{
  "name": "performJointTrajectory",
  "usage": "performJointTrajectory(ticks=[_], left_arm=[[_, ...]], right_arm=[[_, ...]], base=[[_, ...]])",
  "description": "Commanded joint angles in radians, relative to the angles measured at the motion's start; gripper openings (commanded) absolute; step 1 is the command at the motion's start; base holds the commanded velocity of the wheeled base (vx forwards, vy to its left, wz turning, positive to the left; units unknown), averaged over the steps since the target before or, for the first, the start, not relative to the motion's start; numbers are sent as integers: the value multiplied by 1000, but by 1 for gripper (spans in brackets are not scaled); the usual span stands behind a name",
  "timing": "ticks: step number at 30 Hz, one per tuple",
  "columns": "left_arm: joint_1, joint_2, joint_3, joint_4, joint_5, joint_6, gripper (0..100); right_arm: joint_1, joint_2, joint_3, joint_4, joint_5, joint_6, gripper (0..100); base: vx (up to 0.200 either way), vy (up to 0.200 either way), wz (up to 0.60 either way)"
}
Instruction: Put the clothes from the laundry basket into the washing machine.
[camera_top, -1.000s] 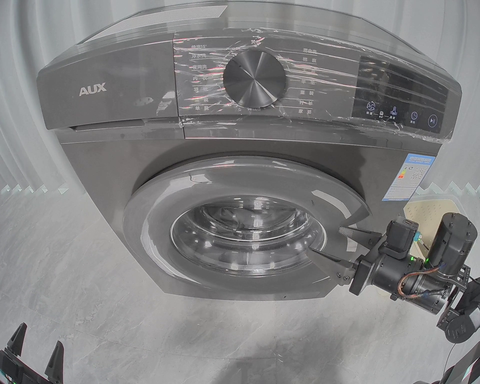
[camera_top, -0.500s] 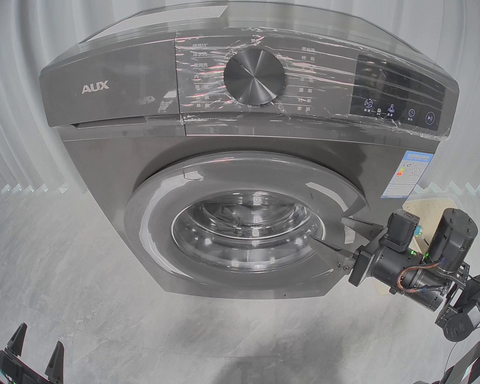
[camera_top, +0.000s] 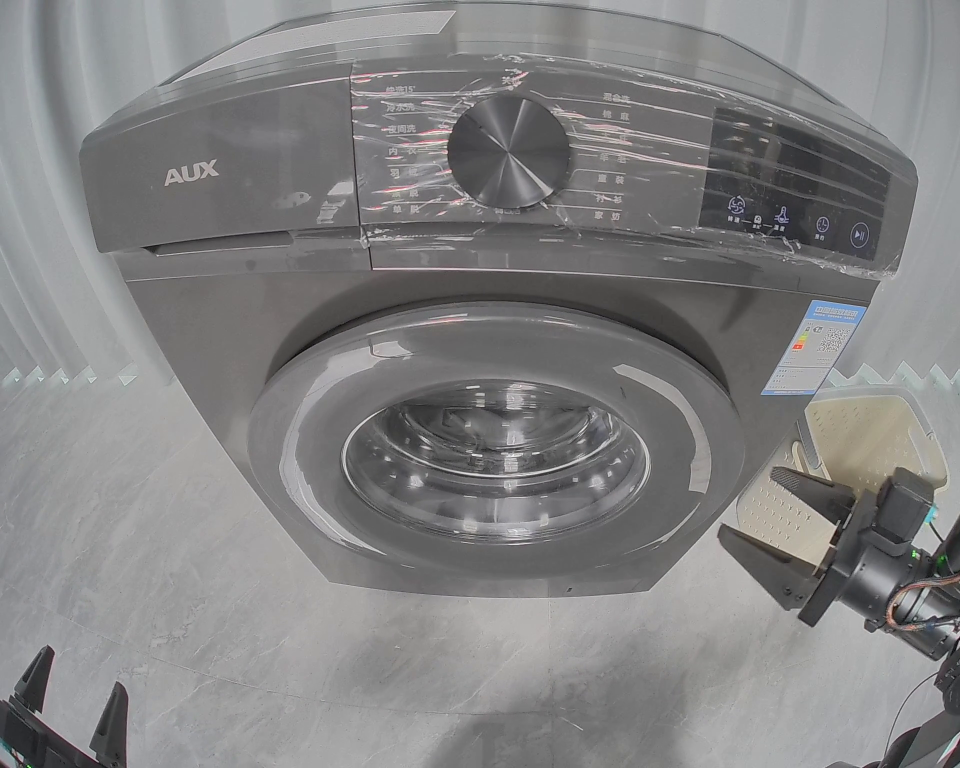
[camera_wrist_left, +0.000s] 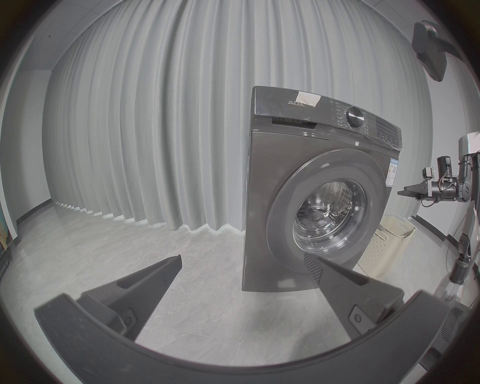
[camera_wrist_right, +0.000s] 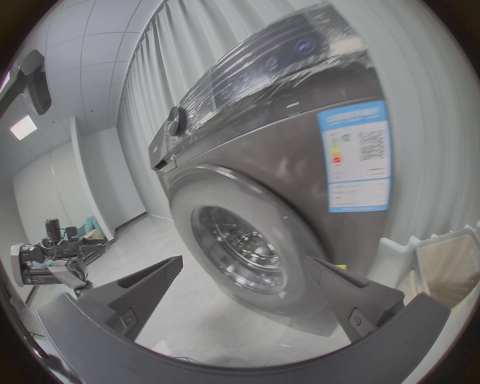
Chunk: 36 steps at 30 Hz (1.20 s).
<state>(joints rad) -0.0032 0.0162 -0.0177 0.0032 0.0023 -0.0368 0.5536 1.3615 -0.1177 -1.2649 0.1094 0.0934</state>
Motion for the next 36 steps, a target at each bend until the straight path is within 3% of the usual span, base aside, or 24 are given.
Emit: performJointTrajectory(ticks=[1, 9, 11, 19, 27, 32, 36], left_arm=[[0, -13, 15, 0, 1, -2, 100], [0, -12, 15, 0, 1, -2, 100], [0, -12, 15, 0, 1, -2, 100], [0, -12, 15, 1, 1, -2, 100], [0, -12, 15, 1, 1, -2, 100], [0, -12, 15, 1, 1, -2, 100], [0, -12, 15, 1, 1, -3, 100]], right_arm=[[-106, -171, 99, 13, -5, -20, 100], [-256, -432, 118, 216, -5, -43, 100], [-310, -541, 118, 326, -5, -64, 100], [-454, -943, 116, 723, 7, -67, 100], [-497, -1274, 116, 1018, 10, -64, 100], [-549, -1361, 118, 1156, 26, -58, 100], [-549, -1361, 118, 1205, -23, -55, 100]], base=[[0, 0, 0], [0, 0, 0], [0, 0, 0], [0, 0, 0], [0, 0, 0], [0, 0, 0], [0, 0, 0]])
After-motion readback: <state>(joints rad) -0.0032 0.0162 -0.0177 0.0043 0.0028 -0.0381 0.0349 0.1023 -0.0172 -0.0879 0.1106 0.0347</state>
